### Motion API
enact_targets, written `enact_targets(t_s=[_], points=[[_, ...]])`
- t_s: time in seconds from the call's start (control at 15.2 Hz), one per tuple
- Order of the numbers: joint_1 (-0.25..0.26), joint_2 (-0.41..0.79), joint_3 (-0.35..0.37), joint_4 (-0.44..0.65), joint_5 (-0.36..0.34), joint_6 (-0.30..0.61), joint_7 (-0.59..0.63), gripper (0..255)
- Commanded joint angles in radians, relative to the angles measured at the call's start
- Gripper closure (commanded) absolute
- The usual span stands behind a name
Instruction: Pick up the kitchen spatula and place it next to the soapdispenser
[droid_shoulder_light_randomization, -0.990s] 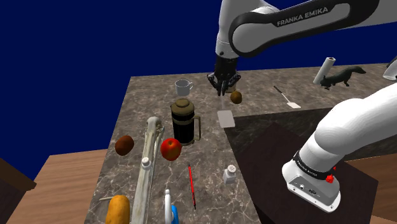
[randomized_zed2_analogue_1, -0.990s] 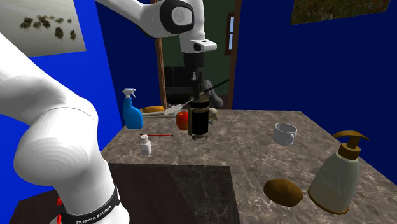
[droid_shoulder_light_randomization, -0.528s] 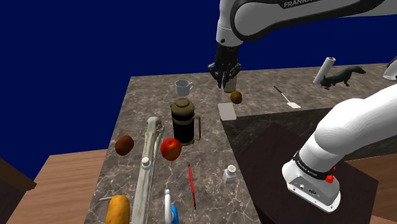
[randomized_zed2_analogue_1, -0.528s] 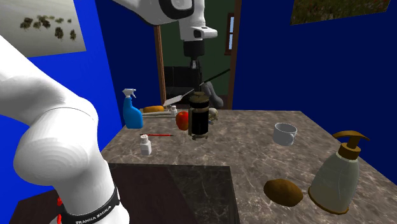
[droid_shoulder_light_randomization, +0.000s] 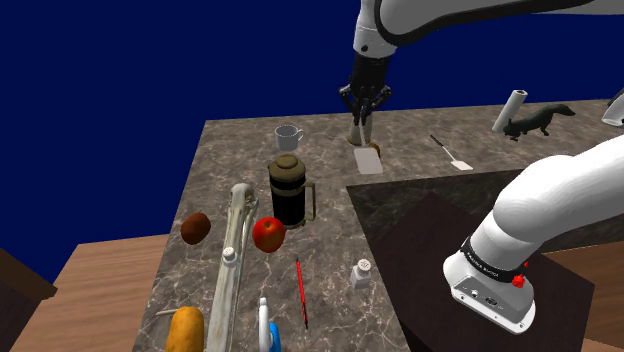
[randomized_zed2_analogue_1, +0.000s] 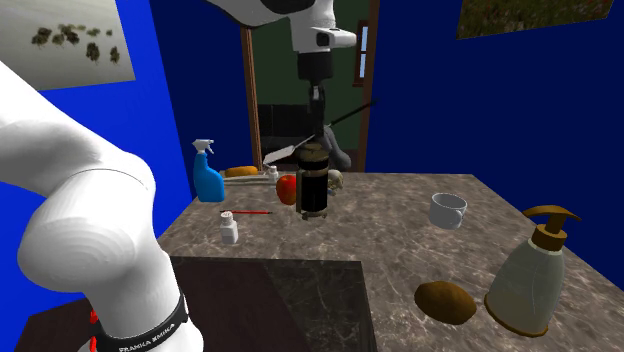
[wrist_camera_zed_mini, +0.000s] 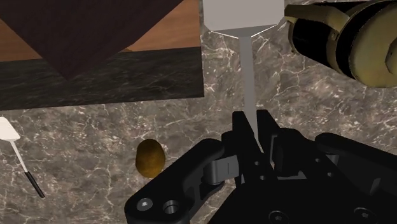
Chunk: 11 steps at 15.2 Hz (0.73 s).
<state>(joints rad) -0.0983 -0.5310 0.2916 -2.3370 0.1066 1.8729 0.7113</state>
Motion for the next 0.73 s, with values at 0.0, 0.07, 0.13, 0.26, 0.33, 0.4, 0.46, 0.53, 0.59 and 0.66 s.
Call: enact_targets(t_s=[0.0,0.07,0.13,0.26,0.33,0.4,0.46,0.53,0.59,0.66], points=[[-0.017,-0.003,-0.037,-0.010,-0.016,0.005,-0.048,255],[-0.027,-0.004,-0.057,-0.013,-0.024,0.006,-0.072,255],[-0.036,-0.004,-0.076,-0.016,-0.033,0.008,-0.097,255],[-0.056,0.000,-0.115,-0.017,-0.051,0.012,-0.145,255],[-0.066,0.003,-0.134,-0.016,-0.060,0.015,-0.169,255],[-0.076,0.008,-0.152,-0.014,-0.068,0.017,-0.193,255],[-0.086,0.014,-0.171,-0.011,-0.077,0.020,-0.217,255],[-0.096,0.021,-0.190,-0.007,-0.086,0.022,-0.241,255],[-0.106,0.030,-0.208,-0.001,-0.094,0.025,-0.264,255],[-0.116,0.039,-0.226,0.006,-0.102,0.028,-0.288,255]])
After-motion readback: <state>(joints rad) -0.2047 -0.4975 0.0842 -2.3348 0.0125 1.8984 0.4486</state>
